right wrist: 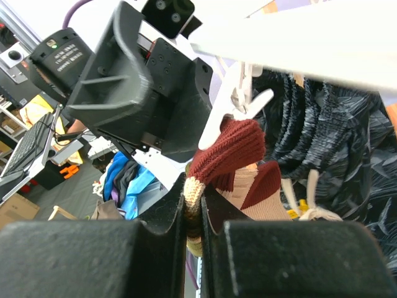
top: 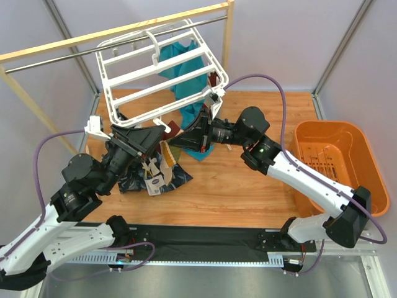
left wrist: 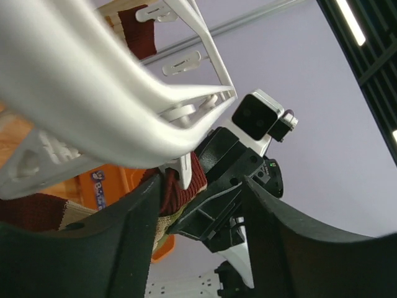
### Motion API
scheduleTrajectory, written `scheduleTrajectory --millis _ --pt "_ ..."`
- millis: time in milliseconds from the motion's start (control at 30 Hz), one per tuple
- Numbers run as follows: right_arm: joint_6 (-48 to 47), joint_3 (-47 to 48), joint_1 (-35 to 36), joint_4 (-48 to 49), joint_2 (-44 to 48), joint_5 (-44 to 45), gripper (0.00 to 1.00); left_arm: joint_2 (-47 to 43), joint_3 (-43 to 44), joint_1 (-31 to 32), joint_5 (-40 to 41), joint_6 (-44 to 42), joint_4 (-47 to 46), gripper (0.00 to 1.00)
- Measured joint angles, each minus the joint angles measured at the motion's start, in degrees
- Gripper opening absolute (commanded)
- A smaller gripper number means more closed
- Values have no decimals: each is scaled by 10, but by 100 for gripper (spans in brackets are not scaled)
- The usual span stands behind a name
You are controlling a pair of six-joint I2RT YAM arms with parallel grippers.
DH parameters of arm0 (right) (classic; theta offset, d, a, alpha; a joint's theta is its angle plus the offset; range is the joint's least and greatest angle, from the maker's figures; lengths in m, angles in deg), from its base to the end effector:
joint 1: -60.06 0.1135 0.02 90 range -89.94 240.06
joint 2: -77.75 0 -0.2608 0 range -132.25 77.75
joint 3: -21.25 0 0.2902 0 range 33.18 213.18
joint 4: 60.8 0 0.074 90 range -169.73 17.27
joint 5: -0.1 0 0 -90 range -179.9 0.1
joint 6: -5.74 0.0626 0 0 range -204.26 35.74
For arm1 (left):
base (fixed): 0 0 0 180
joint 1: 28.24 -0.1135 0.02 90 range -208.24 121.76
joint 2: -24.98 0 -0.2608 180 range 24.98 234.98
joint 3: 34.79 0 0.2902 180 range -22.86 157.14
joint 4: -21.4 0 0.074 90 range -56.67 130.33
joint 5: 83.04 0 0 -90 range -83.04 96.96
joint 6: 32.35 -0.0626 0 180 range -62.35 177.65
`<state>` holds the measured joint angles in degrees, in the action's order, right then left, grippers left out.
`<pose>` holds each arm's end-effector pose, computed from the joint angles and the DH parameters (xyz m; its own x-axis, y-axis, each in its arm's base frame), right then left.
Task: Clip the socks to the hanger
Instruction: Clamp the sock onto the hanger.
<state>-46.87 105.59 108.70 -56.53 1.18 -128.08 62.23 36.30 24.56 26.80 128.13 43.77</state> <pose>0.2138 0.3014 0.4321 -0.4913 0.1643 -0.8553 -0.8699 -0.0429 0.4914 0.1280 -0.1335 0.4594 -0.4765 -0.8387 -0.2639 0.2965 0.1293 -0.9463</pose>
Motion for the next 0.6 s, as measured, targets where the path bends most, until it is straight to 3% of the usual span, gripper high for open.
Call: scheduleTrajectory --millis 67,100,167,433,600 --pt "3 0 0 0 -5 0 11 -2 0 0 0 1 5 71" --pt "3 0 0 0 -7 0 12 -3 0 0 -1 0 9 83" --pt "3 1 0 0 -8 0 17 -5 0 0 -1 -2 15 90" --pt "-2 23 0 -15 -18 5 51 -23 0 0 3 -3 66 95" --pt "-10 43 0 -52 -30 27 63 -65 0 0 7 -18 102 92"
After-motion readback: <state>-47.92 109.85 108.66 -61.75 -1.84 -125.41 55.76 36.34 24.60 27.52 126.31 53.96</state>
